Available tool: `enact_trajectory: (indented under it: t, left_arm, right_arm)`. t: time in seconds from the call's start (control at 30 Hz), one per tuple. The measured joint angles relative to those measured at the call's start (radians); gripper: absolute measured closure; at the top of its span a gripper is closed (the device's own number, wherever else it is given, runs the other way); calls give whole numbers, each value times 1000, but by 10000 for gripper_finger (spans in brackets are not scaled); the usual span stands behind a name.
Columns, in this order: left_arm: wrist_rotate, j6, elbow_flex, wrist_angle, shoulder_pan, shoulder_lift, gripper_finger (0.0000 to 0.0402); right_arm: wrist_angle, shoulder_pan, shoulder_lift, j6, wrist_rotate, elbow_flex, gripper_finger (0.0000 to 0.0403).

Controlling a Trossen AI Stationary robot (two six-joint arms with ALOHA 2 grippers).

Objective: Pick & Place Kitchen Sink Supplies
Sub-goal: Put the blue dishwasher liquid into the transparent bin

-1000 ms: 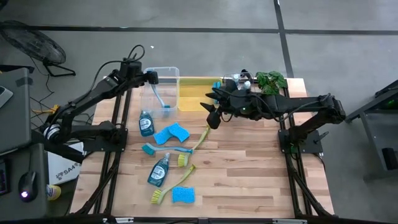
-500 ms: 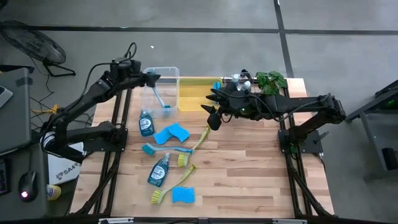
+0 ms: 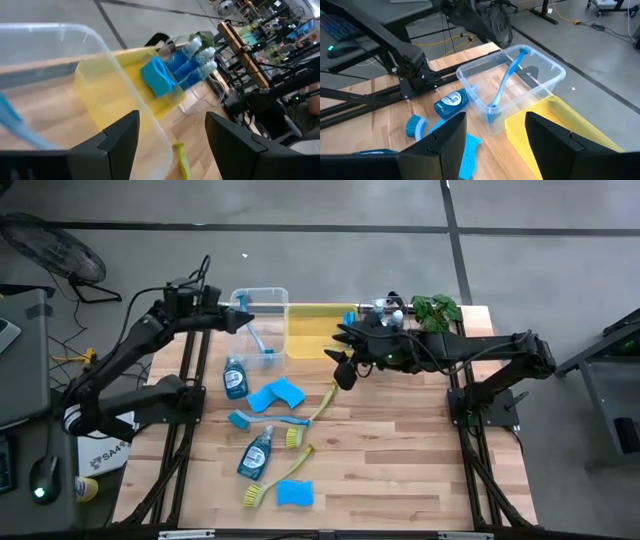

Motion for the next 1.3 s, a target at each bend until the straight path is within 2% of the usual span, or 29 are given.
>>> enact_trajectory:
  t: [0.23,0.47,0.77,0.97,1.17,1.3]
  left_arm:
    - [-33,-13,0,-218,-58,-126,179]
    - [-169,-79,0,-413,-206,-171,179]
    - [-249,-105,0,-493,-431,-172,182]
    - [-300,-142,0,-588,-556,-172,213]
    - [-361,-269,0,-621,-660,-131,253]
    - [-438,-388,0,-643,-722,-78,273]
  right_arm:
    - [-27,0,0,5,1,0,206]
    - [-27,0,0,1,4,0,205]
    - [-26,0,0,-18,4,0,206]
    - [-37,0,0,-17,4,0,205]
    - [-52,0,0,-17,4,0,205]
    - [-60,0,0,-17,4,0,205]
